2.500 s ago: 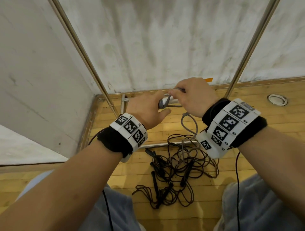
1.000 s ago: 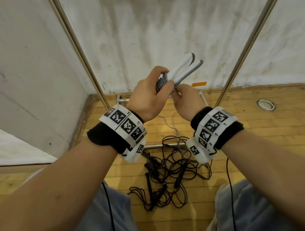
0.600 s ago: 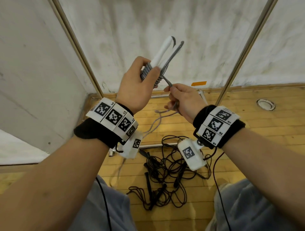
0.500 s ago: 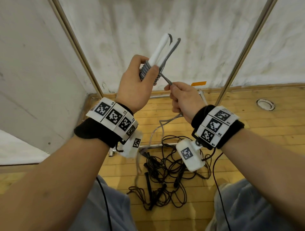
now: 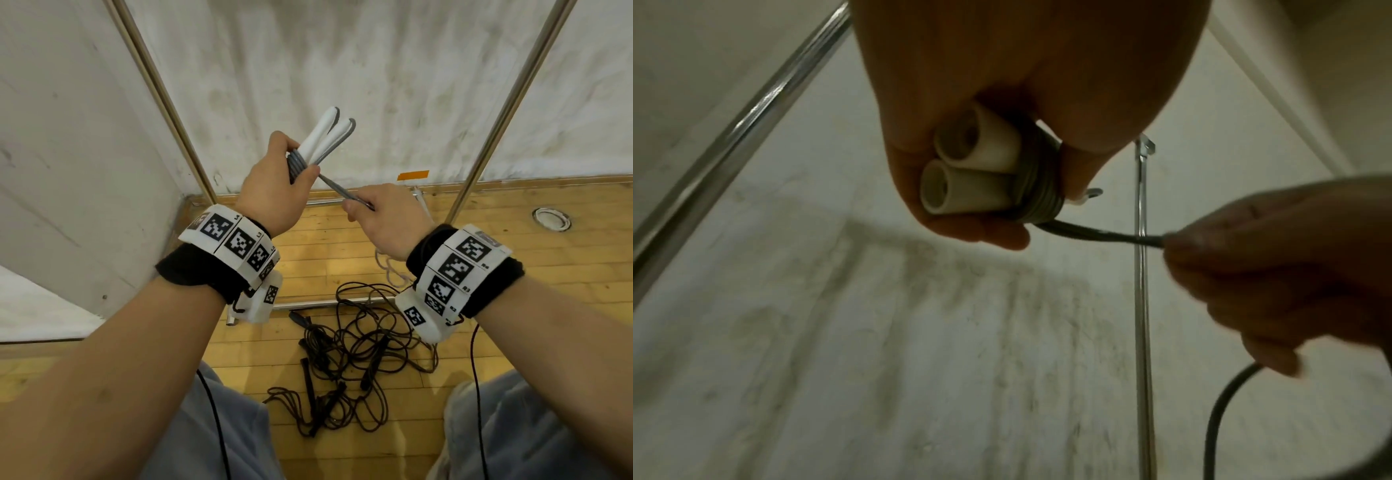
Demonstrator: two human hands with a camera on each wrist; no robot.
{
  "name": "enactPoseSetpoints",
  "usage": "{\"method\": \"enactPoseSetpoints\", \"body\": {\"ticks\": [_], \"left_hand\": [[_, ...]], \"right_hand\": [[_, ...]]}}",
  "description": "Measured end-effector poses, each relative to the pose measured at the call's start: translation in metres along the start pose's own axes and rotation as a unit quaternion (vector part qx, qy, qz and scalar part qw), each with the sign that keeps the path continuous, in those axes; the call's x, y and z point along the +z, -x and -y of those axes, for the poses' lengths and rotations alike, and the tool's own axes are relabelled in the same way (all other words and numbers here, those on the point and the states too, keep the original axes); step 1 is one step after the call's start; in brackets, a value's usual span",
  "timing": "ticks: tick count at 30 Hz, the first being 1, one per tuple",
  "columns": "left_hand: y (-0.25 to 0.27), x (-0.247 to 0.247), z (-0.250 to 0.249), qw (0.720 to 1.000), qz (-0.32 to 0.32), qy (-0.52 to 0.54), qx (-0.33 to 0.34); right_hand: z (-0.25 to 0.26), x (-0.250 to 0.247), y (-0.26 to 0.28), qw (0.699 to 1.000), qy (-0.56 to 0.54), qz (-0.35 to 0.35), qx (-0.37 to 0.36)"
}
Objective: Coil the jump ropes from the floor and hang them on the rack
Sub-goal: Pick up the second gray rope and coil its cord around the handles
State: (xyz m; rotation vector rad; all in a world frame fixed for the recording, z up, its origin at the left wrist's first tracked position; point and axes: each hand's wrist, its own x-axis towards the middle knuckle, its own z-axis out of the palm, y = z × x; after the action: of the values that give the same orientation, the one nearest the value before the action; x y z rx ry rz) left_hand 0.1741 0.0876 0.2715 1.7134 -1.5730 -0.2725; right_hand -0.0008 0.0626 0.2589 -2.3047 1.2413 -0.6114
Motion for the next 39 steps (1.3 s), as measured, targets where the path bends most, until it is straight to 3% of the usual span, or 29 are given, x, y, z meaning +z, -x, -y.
{"method": "enactPoseSetpoints", "body": {"ticks": [5, 9, 13, 17, 21, 25, 34, 36, 39], "left_hand": [[-0.001, 0.006, 0.011, 0.994, 0.040, -0.098, -0.007], [-0.001, 0.015, 0.015, 0.975, 0.110, -0.192, -0.016], [0.010, 0.027, 0.014, 0.958, 0.180, -0.219, 0.036], [0.019, 0.037, 0.007, 0.944, 0.160, -0.274, 0.089], [0.023, 0.042, 0.001, 0.947, 0.182, -0.251, 0.087], [0.030, 0.040, -0.009, 0.958, 0.196, -0.176, 0.113], [0.038, 0.022, -0.023, 0.963, 0.201, -0.079, 0.161], [0.037, 0.018, -0.024, 0.969, 0.179, -0.064, 0.158], [0.035, 0.014, -0.023, 0.982, 0.128, -0.041, 0.130]], "right_hand": [[0.004, -0.005, 0.005, 0.999, 0.033, 0.002, -0.027], [0.006, -0.010, 0.006, 0.997, 0.033, 0.028, -0.057], [0.003, -0.021, 0.001, 0.998, 0.020, -0.030, -0.052], [0.003, -0.023, 0.000, 0.997, 0.012, -0.055, -0.059], [-0.004, -0.029, -0.004, 0.994, 0.056, -0.079, -0.043], [-0.014, -0.038, -0.010, 0.995, 0.020, -0.097, -0.010], [-0.031, -0.040, -0.019, 0.985, -0.157, 0.039, 0.051], [-0.030, -0.033, -0.017, 0.975, -0.203, 0.076, 0.051], [-0.023, -0.013, -0.011, 0.975, -0.173, 0.124, 0.057]]}}
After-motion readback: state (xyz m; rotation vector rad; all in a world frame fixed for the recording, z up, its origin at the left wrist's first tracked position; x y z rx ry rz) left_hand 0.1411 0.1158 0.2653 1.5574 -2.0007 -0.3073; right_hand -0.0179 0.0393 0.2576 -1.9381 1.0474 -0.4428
